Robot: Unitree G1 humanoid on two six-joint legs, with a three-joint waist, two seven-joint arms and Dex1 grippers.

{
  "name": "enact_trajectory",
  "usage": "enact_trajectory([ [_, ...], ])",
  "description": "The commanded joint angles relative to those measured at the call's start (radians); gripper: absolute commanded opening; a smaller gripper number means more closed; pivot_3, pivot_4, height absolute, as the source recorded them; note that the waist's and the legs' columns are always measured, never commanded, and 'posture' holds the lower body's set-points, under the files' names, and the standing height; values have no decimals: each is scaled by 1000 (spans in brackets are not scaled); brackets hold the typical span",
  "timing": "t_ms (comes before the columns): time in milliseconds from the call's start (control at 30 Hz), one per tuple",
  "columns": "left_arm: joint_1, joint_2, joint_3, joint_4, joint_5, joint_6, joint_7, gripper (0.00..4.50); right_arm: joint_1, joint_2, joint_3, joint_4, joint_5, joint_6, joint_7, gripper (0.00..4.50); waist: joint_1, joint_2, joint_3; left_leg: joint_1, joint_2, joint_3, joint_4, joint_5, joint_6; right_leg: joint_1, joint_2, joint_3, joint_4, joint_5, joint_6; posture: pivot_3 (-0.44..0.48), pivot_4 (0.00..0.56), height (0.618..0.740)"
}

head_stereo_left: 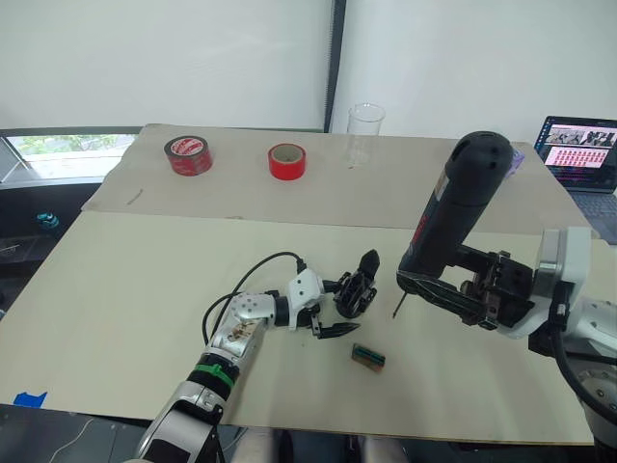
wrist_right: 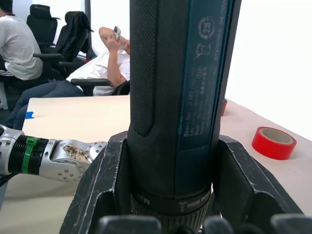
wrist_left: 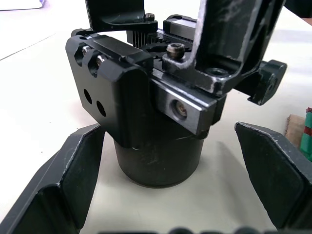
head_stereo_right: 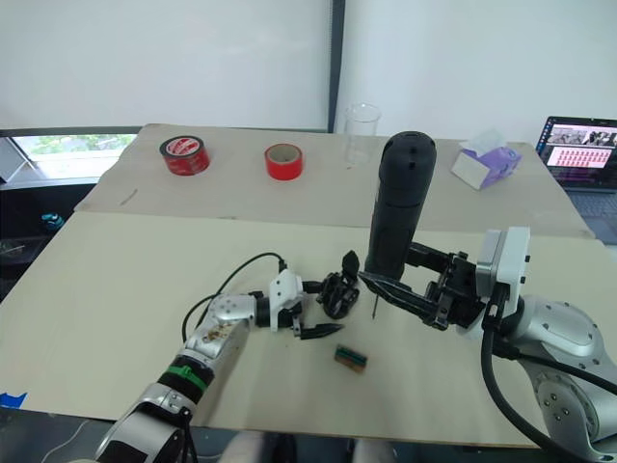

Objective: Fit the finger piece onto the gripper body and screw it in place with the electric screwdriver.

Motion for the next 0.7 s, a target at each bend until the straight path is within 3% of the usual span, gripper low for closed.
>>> enact_trajectory([
  [33,-1,-15,-17,29,29,9,31,4461,-29,1,-22,-21,13,-40,4,1912,2,0,0,0,0,0,0,0,0,0,0,0,0,0,0,0,150,740],
  [533,-20,-35,-22,70,34,16,23,4461,-37,1,-20,-25,13,-36,1,1912,5,0,0,0,0,0,0,0,0,1,0,0,0,0,0,0,150,740],
  [633,-28,-37,-24,87,47,14,35,3639,-43,-2,-26,-21,16,-35,2,1912,6,0,0,0,0,0,1,0,0,1,0,0,0,0,0,0,150,740],
  [700,-33,-37,-24,99,56,15,47,2676,-43,-7,-38,-21,30,-29,5,1912,8,0,0,0,-1,0,1,0,0,1,0,0,0,0,0,0,150,740],
])
